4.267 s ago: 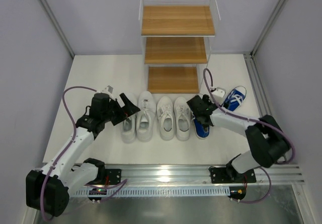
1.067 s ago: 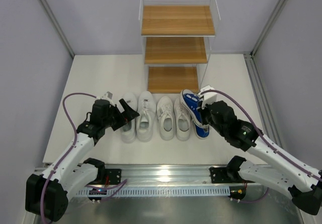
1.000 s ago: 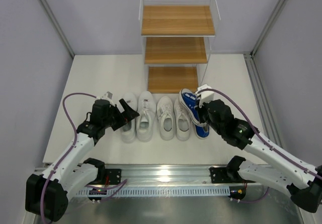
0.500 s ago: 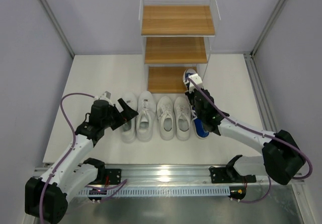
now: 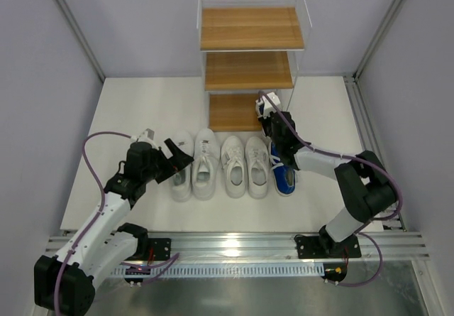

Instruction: Place and organize the shoes onto the shoe shelf

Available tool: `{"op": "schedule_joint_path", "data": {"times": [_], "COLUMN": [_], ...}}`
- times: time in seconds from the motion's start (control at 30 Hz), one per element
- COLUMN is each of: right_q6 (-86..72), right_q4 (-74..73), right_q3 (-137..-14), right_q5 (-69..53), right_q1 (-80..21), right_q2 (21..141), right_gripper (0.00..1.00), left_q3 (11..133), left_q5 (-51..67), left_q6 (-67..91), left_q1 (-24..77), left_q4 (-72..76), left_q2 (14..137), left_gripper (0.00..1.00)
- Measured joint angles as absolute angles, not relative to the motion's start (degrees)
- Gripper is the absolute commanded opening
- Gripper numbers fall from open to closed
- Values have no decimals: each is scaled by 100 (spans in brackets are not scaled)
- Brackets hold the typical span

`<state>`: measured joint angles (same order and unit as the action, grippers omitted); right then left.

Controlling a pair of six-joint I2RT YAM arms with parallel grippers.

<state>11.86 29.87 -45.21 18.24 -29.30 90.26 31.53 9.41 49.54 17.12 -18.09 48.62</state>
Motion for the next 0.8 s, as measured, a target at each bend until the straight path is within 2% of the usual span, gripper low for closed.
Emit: {"op": "schedule_joint_path", "data": {"times": [0.57,0.8], "right_q6": [1879,2032], "right_q4": [3948,3767], "right_q3": [-5693,-6136], "right_q5": [2244,2340], "right_q1": [-2928,-2882], "right_q2": [10844,11153], "right_gripper": [4,4], "left_q3": [3122,3122], "left_q5": [847,834], "left_q6": [4928,4925], "left_q1": [1712,1712], "left_q4": [-1872,-1896], "left_q2": [4790,4788], "left_gripper": [100,100]}}
